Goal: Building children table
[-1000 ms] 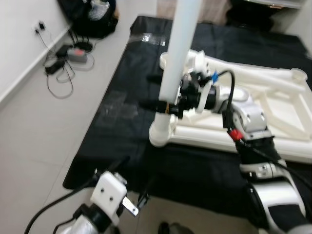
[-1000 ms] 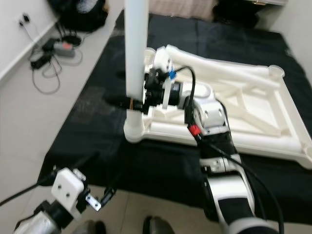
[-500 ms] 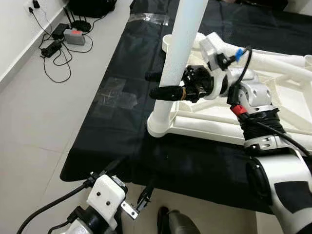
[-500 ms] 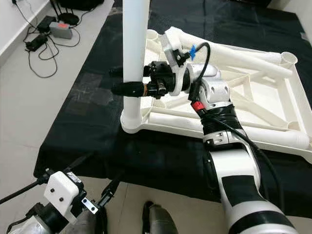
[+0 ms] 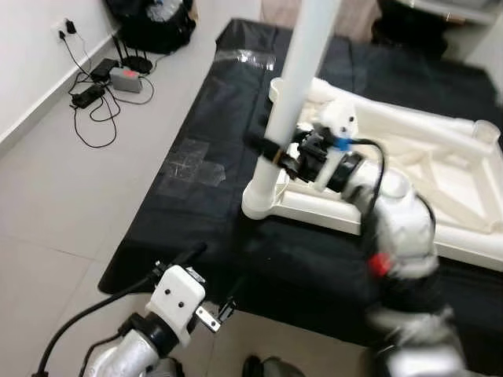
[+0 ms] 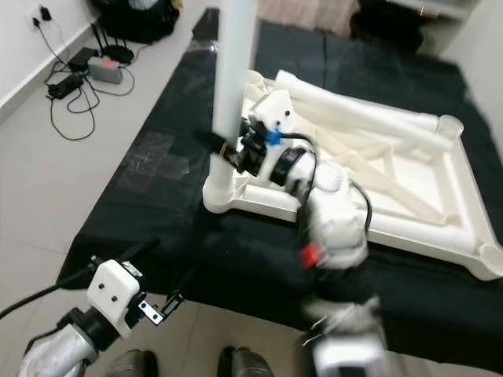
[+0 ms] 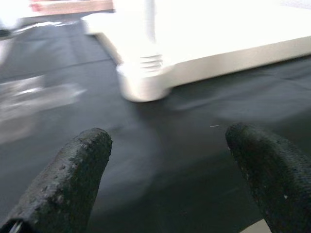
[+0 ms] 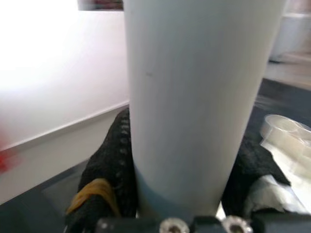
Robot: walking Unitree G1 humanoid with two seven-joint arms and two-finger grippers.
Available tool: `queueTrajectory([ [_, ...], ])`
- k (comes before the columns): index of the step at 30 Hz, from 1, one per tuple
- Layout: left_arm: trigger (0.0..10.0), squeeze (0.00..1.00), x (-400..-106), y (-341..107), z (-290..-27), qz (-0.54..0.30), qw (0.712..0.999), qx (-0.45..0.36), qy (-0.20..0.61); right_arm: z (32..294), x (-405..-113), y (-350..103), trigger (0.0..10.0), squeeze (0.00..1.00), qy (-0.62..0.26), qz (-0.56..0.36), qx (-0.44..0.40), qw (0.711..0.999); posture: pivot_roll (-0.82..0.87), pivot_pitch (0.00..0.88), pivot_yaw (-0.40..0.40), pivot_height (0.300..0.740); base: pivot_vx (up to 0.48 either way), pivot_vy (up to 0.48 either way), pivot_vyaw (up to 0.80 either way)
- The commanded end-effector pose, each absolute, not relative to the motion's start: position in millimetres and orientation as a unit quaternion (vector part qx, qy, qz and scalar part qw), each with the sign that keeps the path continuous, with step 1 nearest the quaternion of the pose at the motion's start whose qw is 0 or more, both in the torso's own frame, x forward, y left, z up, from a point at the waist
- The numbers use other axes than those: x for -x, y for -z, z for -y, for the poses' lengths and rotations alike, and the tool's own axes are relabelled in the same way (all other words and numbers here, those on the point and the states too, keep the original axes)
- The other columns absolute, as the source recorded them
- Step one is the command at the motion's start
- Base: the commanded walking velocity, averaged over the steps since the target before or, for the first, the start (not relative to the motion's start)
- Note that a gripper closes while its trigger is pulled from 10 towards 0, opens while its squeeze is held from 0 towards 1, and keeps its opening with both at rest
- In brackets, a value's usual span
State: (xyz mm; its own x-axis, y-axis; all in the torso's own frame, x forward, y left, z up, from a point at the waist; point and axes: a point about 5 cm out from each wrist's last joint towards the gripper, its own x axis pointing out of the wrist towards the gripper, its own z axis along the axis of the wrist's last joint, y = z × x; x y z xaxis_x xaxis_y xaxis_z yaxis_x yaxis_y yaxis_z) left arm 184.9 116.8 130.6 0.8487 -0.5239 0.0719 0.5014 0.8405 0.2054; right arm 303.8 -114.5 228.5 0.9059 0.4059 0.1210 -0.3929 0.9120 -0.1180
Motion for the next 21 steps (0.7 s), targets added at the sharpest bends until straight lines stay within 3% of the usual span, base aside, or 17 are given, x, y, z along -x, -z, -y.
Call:
queueTrajectory([
  [1, 10.0, 0.00, -194, -120, -118, 0.049, 0.958, -0.090, 0.270, 115, -299, -171, 0.0, 0.00, -0.174, -0.063, 0.077, 0.980, -0.01, 0.051, -0.108, 0.740, 0.000, 0.000, 0.00],
  [2, 10.0, 0.00, -198, -118, -118, 0.050, 0.958, -0.089, 0.269, 103, -303, -172, 0.0, 0.00, -0.216, -0.052, 0.083, 0.971, -0.01, 0.047, -0.111, 0.740, 0.000, 0.000, 0.00],
  [6, 10.0, 0.00, -202, -117, -117, 0.052, 0.958, -0.089, 0.267, 98, -314, -182, 0.0, 0.00, -0.227, -0.034, 0.086, 0.969, -0.01, 0.030, -0.121, 0.740, 0.000, 0.000, 0.00],
  [7, 10.0, 0.00, -203, -117, -117, 0.053, 0.958, -0.089, 0.266, 95, -316, -186, 8.5, 0.00, -0.237, -0.031, 0.088, 0.967, -0.02, 0.034, -0.118, 0.740, 0.000, 0.000, 0.00],
  [8, 10.0, 0.00, -204, -117, -117, 0.056, 0.959, -0.091, 0.264, 91, -316, -191, 10.0, 0.00, -0.243, -0.025, 0.085, 0.966, -0.02, 0.034, -0.118, 0.740, 0.000, 0.000, 0.00],
  [11, 10.0, 0.00, -202, -118, -116, 0.062, 0.958, -0.091, 0.263, 82, -312, -204, 10.0, 0.00, -0.285, -0.007, 0.071, 0.956, -0.02, 0.059, -0.113, 0.740, 0.000, 0.000, 0.00],
  [12, 10.0, 0.00, -201, -119, -116, 0.062, 0.958, -0.090, 0.264, 80, -312, -207, 10.0, 0.90, -0.308, 0.000, 0.060, 0.949, -0.02, 0.063, -0.113, 0.740, 0.000, 0.000, 0.00],
  [13, 10.0, 0.00, -200, -120, -115, 0.063, 0.958, -0.089, 0.266, 79, -311, -211, 10.0, 1.00, -0.336, 0.010, 0.050, 0.941, -0.01, 0.075, -0.112, 0.740, 0.000, 0.000, 0.00],
  [15, 10.0, 0.00, -197, -121, -114, 0.064, 0.957, -0.087, 0.268, 80, -311, -219, 10.0, 1.00, -0.372, 0.034, 0.055, 0.926, -0.01, 0.103, -0.114, 0.740, 0.000, 0.000, 0.00],
  [18, 10.0, 0.00, -189, -124, -113, 0.069, 0.956, -0.084, 0.271, 90, -310, -233, 10.0, 1.00, -0.483, 0.068, 0.057, 0.871, 0.01, 0.138, -0.117, 0.740, 0.000, 0.000, 0.00],
  [20, 10.0, 0.00, -186, -126, -112, 0.070, 0.956, -0.084, 0.272, 92, -309, -235, 10.0, 1.00, -0.498, 0.070, 0.058, 0.863, 0.01, 0.149, -0.117, 0.740, 0.000, 0.000, 0.00],
  [21, 10.0, 0.00, -182, -128, -111, 0.072, 0.956, -0.083, 0.273, 98, -311, -236, 10.0, 1.00, -0.530, 0.065, 0.064, 0.843, 0.02, 0.184, -0.122, 0.740, 0.000, 0.000, 0.00],
])
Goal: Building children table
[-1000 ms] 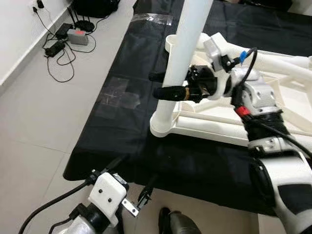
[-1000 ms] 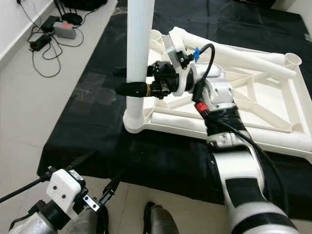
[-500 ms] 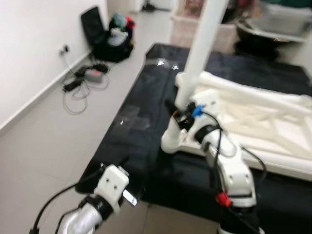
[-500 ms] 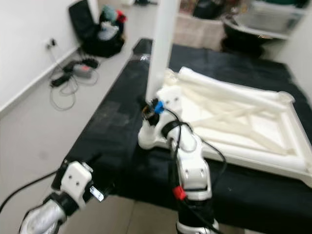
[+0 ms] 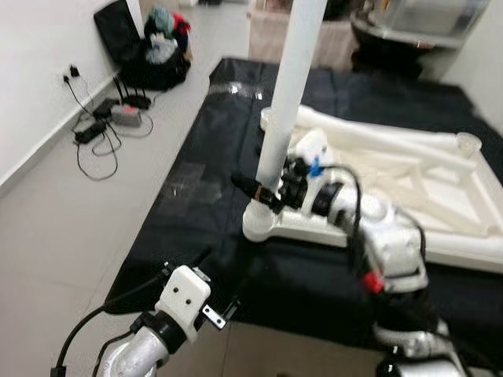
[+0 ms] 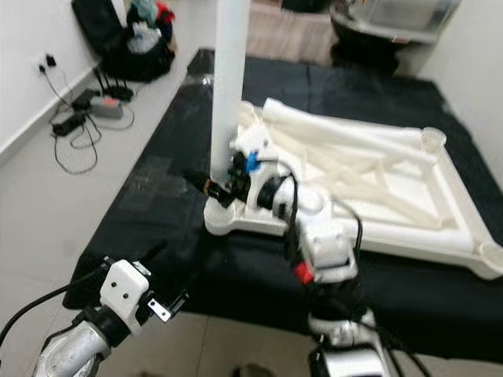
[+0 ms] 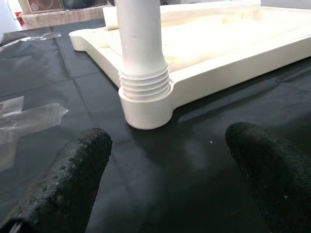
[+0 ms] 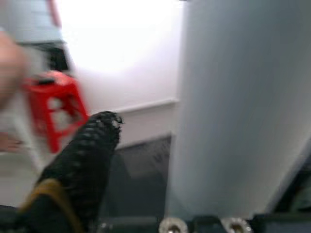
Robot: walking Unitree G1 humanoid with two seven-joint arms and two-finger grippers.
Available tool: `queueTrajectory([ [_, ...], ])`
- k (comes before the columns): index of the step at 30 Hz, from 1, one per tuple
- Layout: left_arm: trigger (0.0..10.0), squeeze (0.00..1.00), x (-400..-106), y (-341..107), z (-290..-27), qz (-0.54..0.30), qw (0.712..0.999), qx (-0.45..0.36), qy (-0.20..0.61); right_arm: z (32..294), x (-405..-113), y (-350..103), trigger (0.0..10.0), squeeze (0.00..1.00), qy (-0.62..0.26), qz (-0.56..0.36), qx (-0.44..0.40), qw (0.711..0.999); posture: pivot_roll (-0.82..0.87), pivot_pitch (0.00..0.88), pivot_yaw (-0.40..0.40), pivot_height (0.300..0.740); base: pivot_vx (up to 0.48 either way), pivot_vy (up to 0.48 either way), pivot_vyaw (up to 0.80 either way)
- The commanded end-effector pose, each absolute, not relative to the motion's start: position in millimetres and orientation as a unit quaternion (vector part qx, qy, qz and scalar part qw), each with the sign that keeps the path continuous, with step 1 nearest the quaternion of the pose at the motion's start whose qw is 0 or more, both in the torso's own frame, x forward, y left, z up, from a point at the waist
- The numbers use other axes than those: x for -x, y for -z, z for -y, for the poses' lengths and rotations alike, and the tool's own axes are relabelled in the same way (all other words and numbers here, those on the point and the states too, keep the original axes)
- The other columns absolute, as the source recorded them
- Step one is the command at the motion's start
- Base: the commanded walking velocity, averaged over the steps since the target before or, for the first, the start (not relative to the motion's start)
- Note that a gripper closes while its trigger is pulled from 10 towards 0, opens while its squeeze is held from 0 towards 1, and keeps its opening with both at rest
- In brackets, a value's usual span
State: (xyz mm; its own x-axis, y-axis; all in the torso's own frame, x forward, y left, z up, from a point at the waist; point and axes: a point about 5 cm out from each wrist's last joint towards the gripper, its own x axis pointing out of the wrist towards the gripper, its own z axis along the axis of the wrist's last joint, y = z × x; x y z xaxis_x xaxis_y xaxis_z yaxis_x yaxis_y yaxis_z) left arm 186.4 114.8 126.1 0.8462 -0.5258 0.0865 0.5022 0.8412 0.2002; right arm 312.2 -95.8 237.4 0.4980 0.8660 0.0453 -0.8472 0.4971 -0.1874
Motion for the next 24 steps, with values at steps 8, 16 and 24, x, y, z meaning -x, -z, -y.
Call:
queueTrajectory([
  [8, 10.0, 0.00, -157, -143, -107, 0.072, 0.954, -0.074, 0.282, 120, -338, -259, 10.0, 0.00, -0.641, 0.035, 0.096, 0.760, 0.08, 0.281, -0.119, 0.740, 0.000, 0.000, 0.00],
  [16, 10.0, 0.00, -144, -151, -107, 0.070, 0.954, -0.071, 0.284, 107, -358, -299, 9.3, 0.00, -0.671, 0.094, 0.109, 0.727, 0.11, 0.312, -0.111, 0.740, 0.000, 0.000, 0.00],
  [24, 10.0, 0.00, -145, -150, -108, 0.063, 0.954, -0.072, 0.284, 126, -350, -327, 0.0, 0.00, -0.734, 0.092, 0.107, 0.664, 0.08, 0.284, -0.106, 0.740, 0.000, 0.000, 0.00],
])
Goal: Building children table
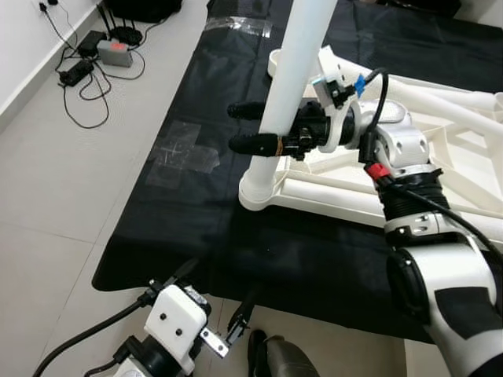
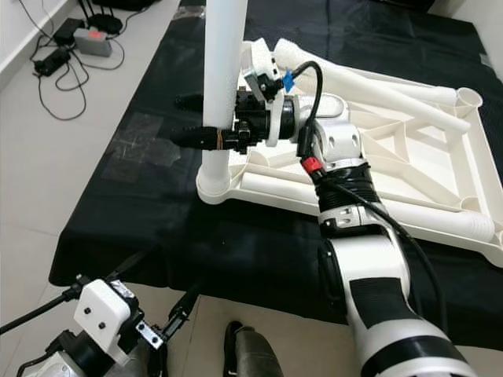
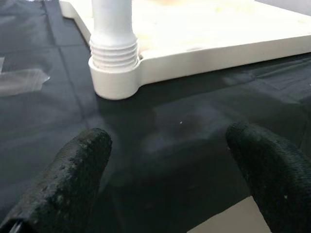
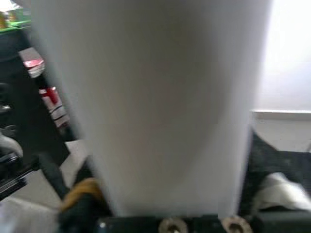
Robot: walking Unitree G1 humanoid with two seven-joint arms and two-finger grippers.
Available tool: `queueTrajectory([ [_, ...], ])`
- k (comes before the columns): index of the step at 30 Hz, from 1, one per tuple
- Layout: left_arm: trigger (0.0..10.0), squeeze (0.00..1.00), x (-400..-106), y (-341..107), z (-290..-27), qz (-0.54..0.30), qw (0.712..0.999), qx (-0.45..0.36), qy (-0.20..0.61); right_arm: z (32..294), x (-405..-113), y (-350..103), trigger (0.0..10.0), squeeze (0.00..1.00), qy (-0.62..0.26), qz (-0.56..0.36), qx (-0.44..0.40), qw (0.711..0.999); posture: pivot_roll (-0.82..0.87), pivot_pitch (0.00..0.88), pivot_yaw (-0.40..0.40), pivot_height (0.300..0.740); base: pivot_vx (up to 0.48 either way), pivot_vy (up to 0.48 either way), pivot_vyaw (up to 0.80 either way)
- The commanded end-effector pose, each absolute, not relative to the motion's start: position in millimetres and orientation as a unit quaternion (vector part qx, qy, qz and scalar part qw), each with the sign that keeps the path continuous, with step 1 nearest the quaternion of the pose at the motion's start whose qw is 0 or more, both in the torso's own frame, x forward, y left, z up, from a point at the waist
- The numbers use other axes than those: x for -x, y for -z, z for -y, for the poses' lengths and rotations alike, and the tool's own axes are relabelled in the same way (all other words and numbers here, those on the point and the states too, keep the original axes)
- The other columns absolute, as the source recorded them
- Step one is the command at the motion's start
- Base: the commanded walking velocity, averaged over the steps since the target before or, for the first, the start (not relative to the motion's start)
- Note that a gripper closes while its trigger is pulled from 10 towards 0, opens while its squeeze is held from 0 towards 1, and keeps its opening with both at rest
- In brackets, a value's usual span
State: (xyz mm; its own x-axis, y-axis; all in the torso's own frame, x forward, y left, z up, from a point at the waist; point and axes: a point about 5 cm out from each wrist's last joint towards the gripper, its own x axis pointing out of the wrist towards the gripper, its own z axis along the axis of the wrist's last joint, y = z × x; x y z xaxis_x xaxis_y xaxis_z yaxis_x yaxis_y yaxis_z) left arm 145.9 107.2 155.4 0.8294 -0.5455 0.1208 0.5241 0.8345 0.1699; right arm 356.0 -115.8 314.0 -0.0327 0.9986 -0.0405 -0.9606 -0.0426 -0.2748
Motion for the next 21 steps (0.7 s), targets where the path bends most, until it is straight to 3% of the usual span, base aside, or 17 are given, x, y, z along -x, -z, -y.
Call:
queueTrajectory([
  [1, 10.0, 0.00, -145, -150, -108, 0.063, 0.954, -0.072, 0.284, 126, -350, -327, 0.0, 0.00, -0.734, 0.092, 0.107, 0.664, 0.08, 0.284, -0.106, 0.740, 0.000, 0.000, 0.00],
  [9, 10.0, 0.00, -150, -146, -109, 0.056, 0.955, -0.073, 0.283, 131, -352, -323, 0.0, 0.00, -0.731, 0.092, 0.112, 0.667, 0.06, 0.247, -0.110, 0.740, 0.000, 0.000, 0.00],
  [10, 10.0, 0.00, -155, -143, -109, 0.054, 0.955, -0.073, 0.282, 131, -352, -302, 0.0, 0.00, -0.679, 0.089, 0.092, 0.723, 0.03, 0.204, -0.128, 0.740, 0.000, 0.000, 0.00],
  [11, 10.0, 0.00, -155, -143, -109, 0.054, 0.955, -0.073, 0.282, 131, -352, -302, 0.0, 0.00, -0.679, 0.089, 0.092, 0.723, 0.03, 0.204, -0.128, 0.740, 0.000, 0.000, 0.00],
  [13, 10.0, 0.00, -168, -134, -110, 0.050, 0.955, -0.073, 0.283, 113, -329, -237, 0.0, 0.00, -0.494, 0.031, 0.070, 0.866, 0.01, 0.146, -0.141, 0.740, 0.000, 0.000, 0.00],
  [14, 10.0, 0.00, -168, -134, -110, 0.050, 0.955, -0.073, 0.283, 113, -329, -237, 0.0, 0.00, -0.494, 0.031, 0.070, 0.866, 0.01, 0.146, -0.141, 0.740, 0.000, 0.000, 0.00],
  [15, 10.0, 0.00, -173, -130, -111, 0.049, 0.955, -0.073, 0.283, 111, -320, -212, 0.0, 0.00, -0.330, -0.009, 0.042, 0.943, 0.00, 0.137, -0.141, 0.740, 0.000, 0.000, 0.00],
  [16, 10.0, 0.00, -173, -130, -111, 0.049, 0.955, -0.073, 0.283, 111, -320, -212, 0.0, 0.00, -0.330, -0.009, 0.042, 0.943, 0.00, 0.137, -0.141, 0.740, 0.000, 0.000, 0.00],
  [17, 10.0, 0.00, -179, -127, -112, 0.047, 0.955, -0.073, 0.283, 102, -300, -183, 0.0, 0.00, -0.259, -0.071, 0.018, 0.963, -0.02, 0.102, -0.138, 0.740, 0.000, 0.000, 0.00],
  [18, 10.0, 0.00, -186, -124, -112, 0.046, 0.955, -0.073, 0.282, 92, -290, -164, 0.0, 0.00, -0.240, -0.110, 0.012, 0.965, -0.05, 0.082, -0.122, 0.740, 0.000, 0.000, 0.00],
  [21, 10.0, 0.00, -196, -121, -112, 0.046, 0.956, -0.074, 0.281, 82, -294, -160, 0.0, 0.00, -0.255, -0.115, 0.008, 0.960, -0.06, 0.058, -0.112, 0.740, 0.000, 0.000, 0.00],
])
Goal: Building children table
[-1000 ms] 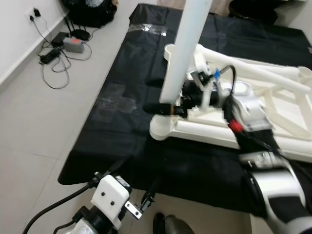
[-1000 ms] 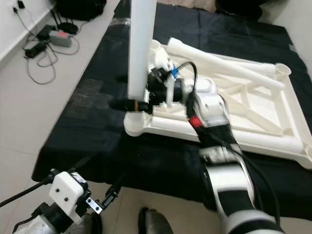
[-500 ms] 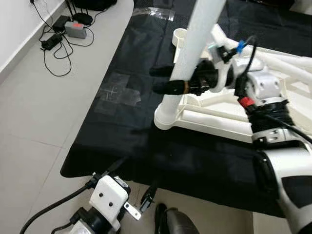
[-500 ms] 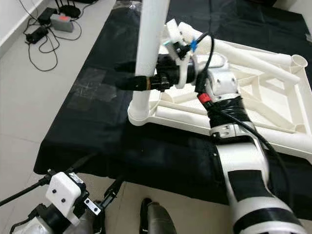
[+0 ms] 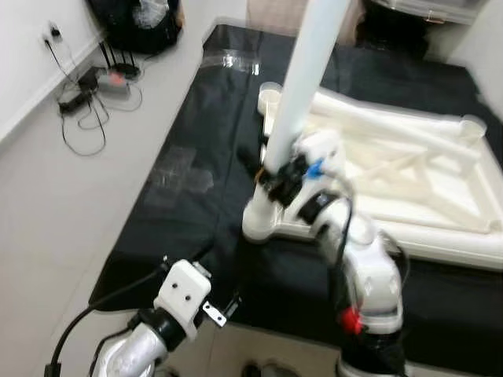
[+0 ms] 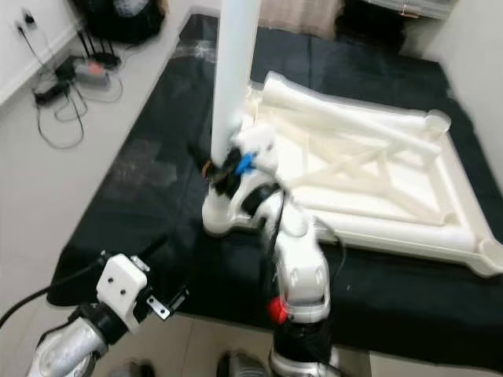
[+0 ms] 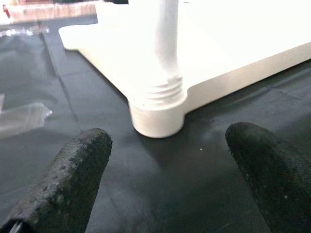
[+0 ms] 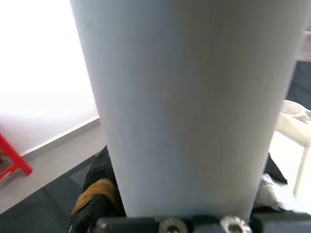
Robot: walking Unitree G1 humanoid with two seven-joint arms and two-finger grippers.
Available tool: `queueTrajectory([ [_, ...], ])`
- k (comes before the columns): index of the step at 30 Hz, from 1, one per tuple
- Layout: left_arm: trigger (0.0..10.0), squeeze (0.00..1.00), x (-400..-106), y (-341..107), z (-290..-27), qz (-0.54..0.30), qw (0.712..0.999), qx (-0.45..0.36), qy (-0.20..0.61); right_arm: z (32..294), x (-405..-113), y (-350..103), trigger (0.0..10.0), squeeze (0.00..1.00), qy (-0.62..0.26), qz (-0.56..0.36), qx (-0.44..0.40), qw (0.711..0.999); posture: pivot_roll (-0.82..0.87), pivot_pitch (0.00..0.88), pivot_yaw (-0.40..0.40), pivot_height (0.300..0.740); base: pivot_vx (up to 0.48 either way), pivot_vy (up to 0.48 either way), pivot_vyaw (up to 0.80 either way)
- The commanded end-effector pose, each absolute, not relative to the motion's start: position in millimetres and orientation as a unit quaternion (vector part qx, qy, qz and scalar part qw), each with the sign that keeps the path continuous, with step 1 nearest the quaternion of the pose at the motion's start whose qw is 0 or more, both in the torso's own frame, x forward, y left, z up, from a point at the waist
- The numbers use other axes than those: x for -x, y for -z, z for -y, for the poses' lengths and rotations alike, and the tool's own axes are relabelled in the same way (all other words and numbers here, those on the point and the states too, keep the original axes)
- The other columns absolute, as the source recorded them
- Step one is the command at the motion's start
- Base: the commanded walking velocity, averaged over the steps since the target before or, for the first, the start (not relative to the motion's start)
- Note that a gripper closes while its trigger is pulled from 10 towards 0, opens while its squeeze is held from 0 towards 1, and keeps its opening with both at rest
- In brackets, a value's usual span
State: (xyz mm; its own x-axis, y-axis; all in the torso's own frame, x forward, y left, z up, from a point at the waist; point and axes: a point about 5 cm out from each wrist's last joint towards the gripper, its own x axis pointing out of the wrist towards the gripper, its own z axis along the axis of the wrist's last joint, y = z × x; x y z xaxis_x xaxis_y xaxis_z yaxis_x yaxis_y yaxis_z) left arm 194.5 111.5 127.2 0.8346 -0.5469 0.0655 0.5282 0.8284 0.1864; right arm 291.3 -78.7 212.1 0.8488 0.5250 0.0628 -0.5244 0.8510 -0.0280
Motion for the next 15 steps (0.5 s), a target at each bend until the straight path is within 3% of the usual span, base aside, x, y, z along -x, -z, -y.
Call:
queueTrajectory([
  [1, 10.0, 0.00, -199, -120, -112, 0.046, 0.956, -0.074, 0.281, 82, -302, -167, 0.0, 0.00, -0.260, -0.099, 0.019, 0.960, -0.06, 0.055, -0.115, 0.740, 0.000, 0.000, 0.00],
  [5, 10.0, 0.00, -201, -119, -112, 0.046, 0.956, -0.073, 0.279, 82, -312, -176, 0.0, 0.00, -0.269, -0.085, 0.022, 0.959, -0.06, 0.041, -0.116, 0.740, 0.000, 0.000, 0.00],
  [6, 10.0, 0.00, -203, -119, -112, 0.048, 0.957, -0.075, 0.276, 72, -323, -195, 9.4, 0.00, -0.320, -0.051, 0.012, 0.946, -0.06, 0.053, -0.123, 0.740, 0.000, 0.000, 0.00],
  [9, 10.0, 0.00, -201, -121, -111, 0.050, 0.957, -0.075, 0.275, 66, -324, -206, 10.0, 0.00, -0.381, -0.021, -0.002, 0.924, -0.05, 0.066, -0.121, 0.740, 0.000, 0.000, 0.00],
  [10, 10.0, 0.00, -200, -121, -110, 0.052, 0.957, -0.075, 0.276, 65, -316, -213, 10.0, 1.00, -0.420, -0.003, -0.005, 0.908, -0.05, 0.080, -0.122, 0.740, 0.000, 0.000, 0.00],
  [12, 10.0, 0.00, -200, -121, -110, 0.052, 0.957, -0.075, 0.276, 65, -316, -213, 10.0, 1.00, -0.420, -0.003, -0.005, 0.908, -0.05, 0.080, -0.122, 0.740, 0.000, 0.000, 0.00],
  [14, 10.0, 0.00, -194, -122, -108, 0.057, 0.956, -0.072, 0.280, 76, -305, -225, 10.0, 1.00, -0.476, 0.021, 0.000, 0.879, -0.03, 0.121, -0.121, 0.740, 0.000, 0.000, 0.00],
  [15, 10.0, 0.00, -194, -122, -108, 0.057, 0.956, -0.072, 0.280, 76, -305, -225, 10.0, 1.00, -0.476, 0.021, 0.000, 0.879, -0.03, 0.121, -0.121, 0.740, 0.000, 0.000, 0.00],
])
